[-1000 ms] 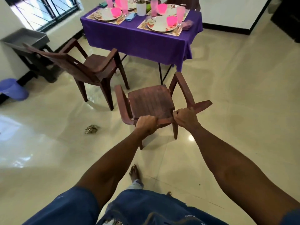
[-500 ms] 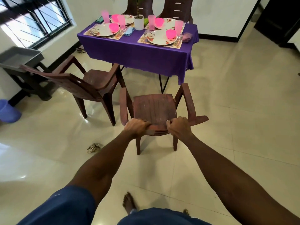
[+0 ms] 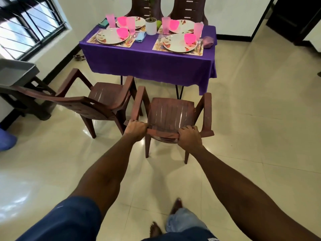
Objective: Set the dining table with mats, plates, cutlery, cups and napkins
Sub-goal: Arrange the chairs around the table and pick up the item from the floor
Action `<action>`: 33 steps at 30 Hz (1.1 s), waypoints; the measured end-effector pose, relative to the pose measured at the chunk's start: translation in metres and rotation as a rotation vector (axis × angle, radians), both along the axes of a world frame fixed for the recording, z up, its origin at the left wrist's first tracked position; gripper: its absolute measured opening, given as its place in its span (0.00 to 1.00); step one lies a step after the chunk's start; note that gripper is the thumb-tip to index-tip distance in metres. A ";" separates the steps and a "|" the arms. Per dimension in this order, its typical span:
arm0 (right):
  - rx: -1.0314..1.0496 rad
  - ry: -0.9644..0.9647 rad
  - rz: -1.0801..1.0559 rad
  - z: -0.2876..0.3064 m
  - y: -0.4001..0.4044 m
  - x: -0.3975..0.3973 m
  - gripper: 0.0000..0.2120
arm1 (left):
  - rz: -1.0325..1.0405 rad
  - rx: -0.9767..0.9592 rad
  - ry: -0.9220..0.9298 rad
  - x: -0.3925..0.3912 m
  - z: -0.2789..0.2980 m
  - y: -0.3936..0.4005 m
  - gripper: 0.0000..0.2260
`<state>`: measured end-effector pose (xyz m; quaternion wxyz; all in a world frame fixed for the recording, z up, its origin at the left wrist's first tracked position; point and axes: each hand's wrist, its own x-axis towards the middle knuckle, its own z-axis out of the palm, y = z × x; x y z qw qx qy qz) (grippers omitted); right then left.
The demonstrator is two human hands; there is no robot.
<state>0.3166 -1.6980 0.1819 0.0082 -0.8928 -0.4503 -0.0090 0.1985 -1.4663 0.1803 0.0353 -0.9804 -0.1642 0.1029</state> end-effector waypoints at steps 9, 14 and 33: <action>-0.083 0.007 -0.057 0.002 0.066 0.071 0.10 | 0.009 -0.028 -0.084 0.064 -0.002 0.058 0.07; -0.106 -0.003 -0.057 -0.001 0.090 0.086 0.11 | -0.027 -0.042 -0.086 0.078 -0.002 0.084 0.07; -0.244 -0.035 -0.085 0.009 0.107 0.089 0.07 | -0.091 -0.069 -0.204 0.080 -0.014 0.100 0.08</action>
